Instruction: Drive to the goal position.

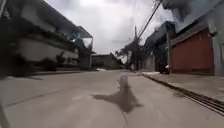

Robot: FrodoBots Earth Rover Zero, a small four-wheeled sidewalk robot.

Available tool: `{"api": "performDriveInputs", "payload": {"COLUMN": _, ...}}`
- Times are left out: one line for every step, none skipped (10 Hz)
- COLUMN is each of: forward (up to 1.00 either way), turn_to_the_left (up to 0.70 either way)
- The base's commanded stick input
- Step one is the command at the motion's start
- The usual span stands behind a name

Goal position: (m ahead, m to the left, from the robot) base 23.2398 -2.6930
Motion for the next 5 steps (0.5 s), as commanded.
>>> {"api": "performDriveInputs", "payload": {"forward": 0.7, "turn_to_the_left": 0.07}}
{"api": "performDriveInputs", "payload": {"forward": 0.7, "turn_to_the_left": 0.07}}
{"api": "performDriveInputs", "payload": {"forward": 0.7, "turn_to_the_left": 0.07}}
{"api": "performDriveInputs", "payload": {"forward": 0.7, "turn_to_the_left": 0.07}}
{"api": "performDriveInputs", "payload": {"forward": 0.7, "turn_to_the_left": 0.07}}
